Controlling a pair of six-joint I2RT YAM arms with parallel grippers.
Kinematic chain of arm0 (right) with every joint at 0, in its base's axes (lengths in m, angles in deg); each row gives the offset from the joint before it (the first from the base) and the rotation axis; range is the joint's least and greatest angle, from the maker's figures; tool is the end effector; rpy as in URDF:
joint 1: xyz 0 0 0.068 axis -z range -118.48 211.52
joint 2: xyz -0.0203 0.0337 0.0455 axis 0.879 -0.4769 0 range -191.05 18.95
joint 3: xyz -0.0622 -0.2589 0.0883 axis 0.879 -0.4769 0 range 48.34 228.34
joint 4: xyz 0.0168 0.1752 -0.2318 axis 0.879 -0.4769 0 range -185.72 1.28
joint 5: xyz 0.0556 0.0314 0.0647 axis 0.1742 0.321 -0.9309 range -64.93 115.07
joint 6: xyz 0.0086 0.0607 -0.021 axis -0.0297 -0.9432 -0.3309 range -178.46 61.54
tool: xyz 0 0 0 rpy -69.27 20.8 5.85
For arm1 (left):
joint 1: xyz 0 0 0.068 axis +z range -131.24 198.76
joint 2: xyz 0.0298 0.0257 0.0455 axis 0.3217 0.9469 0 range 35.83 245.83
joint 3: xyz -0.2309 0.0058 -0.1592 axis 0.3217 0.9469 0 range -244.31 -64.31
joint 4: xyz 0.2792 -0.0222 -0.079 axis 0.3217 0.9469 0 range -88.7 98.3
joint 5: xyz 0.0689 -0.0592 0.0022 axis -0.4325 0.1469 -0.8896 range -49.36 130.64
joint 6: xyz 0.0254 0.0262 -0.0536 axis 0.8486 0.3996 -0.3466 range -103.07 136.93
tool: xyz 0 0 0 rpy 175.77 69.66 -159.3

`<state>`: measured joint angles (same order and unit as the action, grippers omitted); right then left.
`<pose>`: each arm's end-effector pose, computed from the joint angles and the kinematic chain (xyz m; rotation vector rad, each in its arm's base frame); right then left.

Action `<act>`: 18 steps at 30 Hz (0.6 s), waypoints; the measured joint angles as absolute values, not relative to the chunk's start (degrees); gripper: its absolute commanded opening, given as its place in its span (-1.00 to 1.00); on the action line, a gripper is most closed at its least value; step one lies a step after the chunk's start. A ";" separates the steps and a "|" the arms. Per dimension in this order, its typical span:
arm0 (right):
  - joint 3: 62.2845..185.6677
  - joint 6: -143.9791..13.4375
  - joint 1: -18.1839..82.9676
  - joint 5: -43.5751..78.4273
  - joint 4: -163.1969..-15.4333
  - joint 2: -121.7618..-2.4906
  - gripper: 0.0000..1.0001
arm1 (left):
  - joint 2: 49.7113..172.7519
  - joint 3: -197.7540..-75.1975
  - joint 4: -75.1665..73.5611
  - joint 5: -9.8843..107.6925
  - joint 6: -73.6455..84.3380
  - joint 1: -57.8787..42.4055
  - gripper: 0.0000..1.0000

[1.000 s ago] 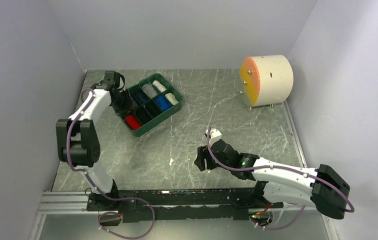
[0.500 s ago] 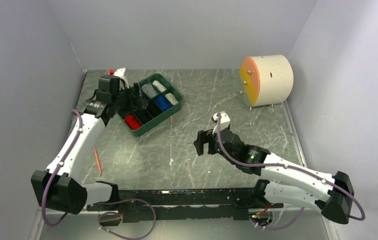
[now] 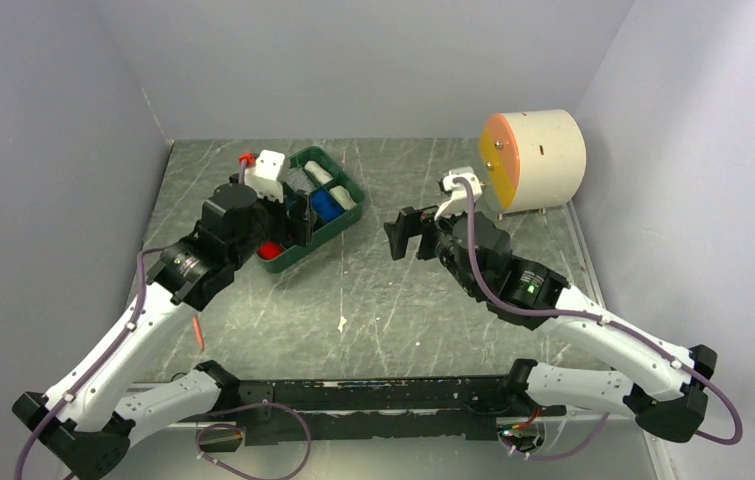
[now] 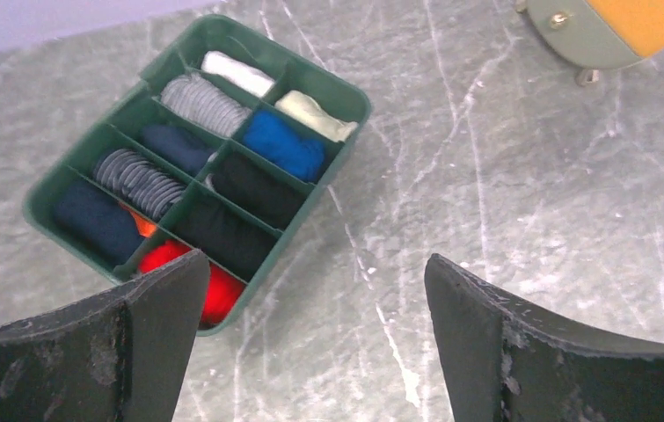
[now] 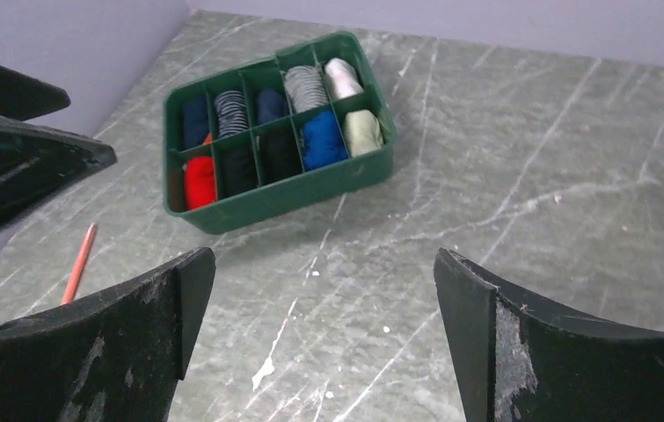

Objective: Roll the underwear
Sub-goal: Reset both arms

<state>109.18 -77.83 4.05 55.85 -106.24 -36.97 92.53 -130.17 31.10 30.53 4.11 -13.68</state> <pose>0.1575 0.1988 0.3965 -0.2056 1.7737 0.4920 0.2155 -0.1264 0.4003 0.2135 1.9300 -0.3578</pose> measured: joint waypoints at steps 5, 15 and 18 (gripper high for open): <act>113.71 -75.45 4.05 52.16 -106.76 -40.88 1.00 | 91.16 -129.78 31.93 20.50 9.96 -16.48 0.94; 114.34 -72.96 17.53 48.01 -110.52 -44.92 1.00 | 91.16 -129.80 34.51 14.99 10.14 -15.00 0.94; 114.23 -73.90 32.63 40.38 -111.44 -44.94 1.00 | 91.05 -129.19 34.77 18.86 8.94 -7.83 0.94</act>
<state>114.23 -73.90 32.63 40.38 -111.44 -44.94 91.05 -129.19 34.77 18.86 8.94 -7.83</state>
